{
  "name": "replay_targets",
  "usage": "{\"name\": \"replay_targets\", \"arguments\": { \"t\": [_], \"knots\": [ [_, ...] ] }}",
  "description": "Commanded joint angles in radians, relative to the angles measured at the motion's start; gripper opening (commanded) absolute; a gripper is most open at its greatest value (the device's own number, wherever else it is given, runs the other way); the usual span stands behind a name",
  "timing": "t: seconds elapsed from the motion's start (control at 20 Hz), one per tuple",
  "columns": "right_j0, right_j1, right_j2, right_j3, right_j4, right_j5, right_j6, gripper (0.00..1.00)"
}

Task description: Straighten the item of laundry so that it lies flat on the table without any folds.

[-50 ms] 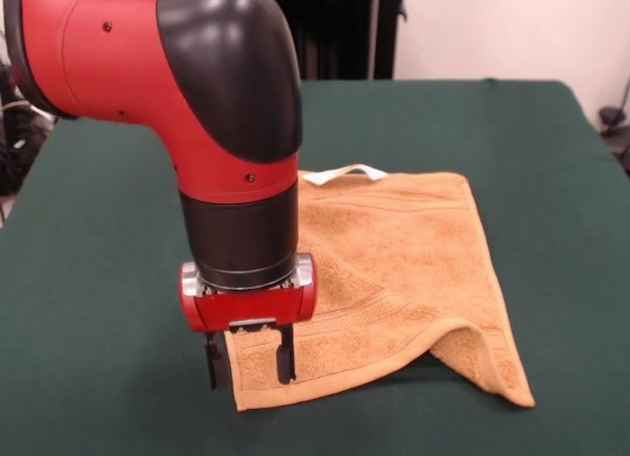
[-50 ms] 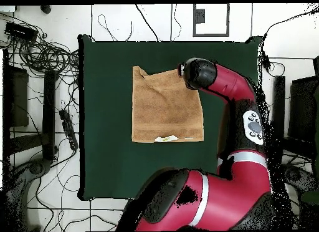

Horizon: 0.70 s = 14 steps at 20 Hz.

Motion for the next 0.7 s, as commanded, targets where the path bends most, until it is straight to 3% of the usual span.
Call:
{"name": "replay_targets", "arguments": {
  "t": [0.05,0.7],
  "knots": [
    [0.003,0.079,0.037,0.155,0.057,-0.081,0.321,1.00],
    [-0.017,0.137,0.053,0.157,0.083,-0.170,0.283,1.00]
  ]
}}
